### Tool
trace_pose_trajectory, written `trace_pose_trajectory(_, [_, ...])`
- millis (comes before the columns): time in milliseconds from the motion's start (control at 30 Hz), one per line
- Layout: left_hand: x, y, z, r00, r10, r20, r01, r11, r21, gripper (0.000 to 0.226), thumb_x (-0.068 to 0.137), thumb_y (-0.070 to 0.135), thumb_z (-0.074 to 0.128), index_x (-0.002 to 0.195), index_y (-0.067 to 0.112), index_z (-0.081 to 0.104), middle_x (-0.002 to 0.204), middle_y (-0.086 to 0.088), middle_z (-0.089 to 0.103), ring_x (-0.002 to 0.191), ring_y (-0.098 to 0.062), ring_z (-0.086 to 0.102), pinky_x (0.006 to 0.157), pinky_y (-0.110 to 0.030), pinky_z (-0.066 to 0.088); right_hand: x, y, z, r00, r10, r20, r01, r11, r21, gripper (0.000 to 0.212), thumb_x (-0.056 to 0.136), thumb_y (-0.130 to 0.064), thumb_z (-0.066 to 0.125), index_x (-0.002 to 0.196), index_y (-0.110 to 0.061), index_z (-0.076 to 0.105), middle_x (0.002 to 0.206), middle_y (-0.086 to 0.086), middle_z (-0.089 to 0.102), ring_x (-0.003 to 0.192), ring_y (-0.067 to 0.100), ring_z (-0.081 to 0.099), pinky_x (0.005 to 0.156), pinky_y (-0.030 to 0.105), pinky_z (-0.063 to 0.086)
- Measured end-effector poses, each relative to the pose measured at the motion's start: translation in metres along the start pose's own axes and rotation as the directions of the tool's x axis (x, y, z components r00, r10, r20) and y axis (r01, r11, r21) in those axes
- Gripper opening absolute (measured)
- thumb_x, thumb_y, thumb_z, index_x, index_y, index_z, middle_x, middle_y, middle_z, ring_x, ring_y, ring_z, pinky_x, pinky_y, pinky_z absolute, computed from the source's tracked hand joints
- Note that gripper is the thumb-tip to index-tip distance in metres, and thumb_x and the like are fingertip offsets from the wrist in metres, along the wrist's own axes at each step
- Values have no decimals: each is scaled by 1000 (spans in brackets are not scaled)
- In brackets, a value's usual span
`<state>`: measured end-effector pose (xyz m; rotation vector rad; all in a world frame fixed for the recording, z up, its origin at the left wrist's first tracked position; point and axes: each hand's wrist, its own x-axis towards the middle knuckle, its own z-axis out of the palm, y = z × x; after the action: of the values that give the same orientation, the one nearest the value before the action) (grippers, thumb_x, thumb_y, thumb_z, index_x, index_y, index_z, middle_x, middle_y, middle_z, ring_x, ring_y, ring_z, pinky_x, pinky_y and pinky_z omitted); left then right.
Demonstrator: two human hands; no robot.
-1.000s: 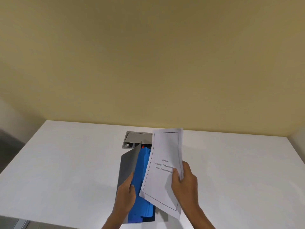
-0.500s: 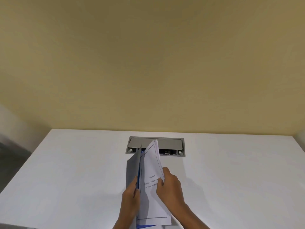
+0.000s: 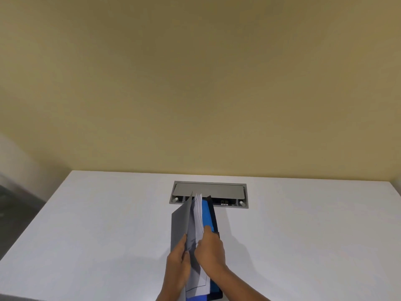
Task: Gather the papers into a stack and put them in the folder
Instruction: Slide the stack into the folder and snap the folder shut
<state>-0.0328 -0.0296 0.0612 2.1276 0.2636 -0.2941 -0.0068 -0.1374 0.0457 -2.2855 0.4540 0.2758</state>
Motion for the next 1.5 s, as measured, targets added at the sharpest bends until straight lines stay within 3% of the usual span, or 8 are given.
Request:
trace_pose_trajectory(267, [-5, 0, 0, 999, 4, 33, -3, 999, -35, 52, 103, -1, 44, 154, 7, 36, 153, -10, 50, 139, -27, 52, 119, -37, 40, 7, 1, 19, 998, 33, 47, -32, 999, -25, 17, 101, -21, 59, 109, -24, 45, 80, -12, 51, 68, 5, 55, 68, 25, 59])
trace_pose_trajectory(600, [-4, 0, 4, 999, -8, 46, 9, 1000, -20, 50, 105, 6, 45, 153, 8, 36, 151, -10, 53, 135, -28, 56, 115, -38, 44, 3, 4, 16, 995, 47, 92, -46, 999, -4, 23, 97, -24, 68, 101, -26, 45, 85, -10, 53, 68, 4, 55, 55, 16, 45])
trace_pose_trajectory(733, [0, -4, 16, 999, -24, 42, 25, 999, -24, 51, 103, 9, 51, 152, 10, 40, 150, -9, 55, 133, -27, 58, 113, -35, 45, 1, 14, 8, 998, 37, 50, -35, 999, -35, 15, 97, -30, 70, 107, -22, 61, 81, -14, 55, 67, 5, 57, 62, 13, 50])
trace_pose_trajectory(1067, [6, -19, 82, 991, -59, 123, 39, 986, 161, 50, 101, 16, 58, 150, 18, 48, 136, -3, 67, 117, -17, 68, 110, -31, 48, -7, 69, -26, 995, 78, -65, -84, 991, -104, 21, 103, -29, 62, 119, -19, 69, 108, -3, 77, 92, 13, 73, 84, 18, 59])
trace_pose_trajectory(1167, [6, -23, 105, 983, -53, 178, 6, 967, 254, 56, 101, 13, 56, 154, 15, 39, 153, -4, 52, 133, -21, 59, 114, -30, 43, -11, 90, -35, 993, 109, -50, -114, 988, -101, 17, 104, -25, 62, 116, -17, 71, 108, 0, 77, 85, 10, 69, 77, 18, 50])
trace_pose_trajectory(1300, [6, -30, 128, 976, -87, 199, 13, 938, 346, 70, 101, 4, 50, 161, 16, 16, 169, -4, 24, 147, -23, 43, 120, -31, 35, -15, 123, -42, 976, 198, -87, -204, 976, -73, 30, 103, -15, 55, 74, -20, 57, 69, -8, 57, 59, 6, 47, 58, 18, 37])
trace_pose_trajectory(1433, [2, -40, 141, 978, -56, 199, -33, 907, 419, 69, 104, 13, 44, 162, 15, 7, 172, -1, 10, 155, -21, 26, 122, -33, 32, -19, 144, -46, 978, 199, -54, -205, 972, -117, 23, 102, -13, 58, 115, -11, 77, 112, 2, 79, 100, 17, 74, 79, 15, 49])
trace_pose_trajectory(1500, [2, -45, 140, 976, -53, 210, -47, 894, 446, 69, 105, 20, 44, 163, 16, 6, 172, -1, 7, 156, -21, 25, 122, -31, 33, -19, 151, -45, 984, 171, -41, -175, 976, -132, 23, 101, -12, 59, 112, -12, 79, 111, 1, 80, 101, 17, 75, 79, 13, 49])
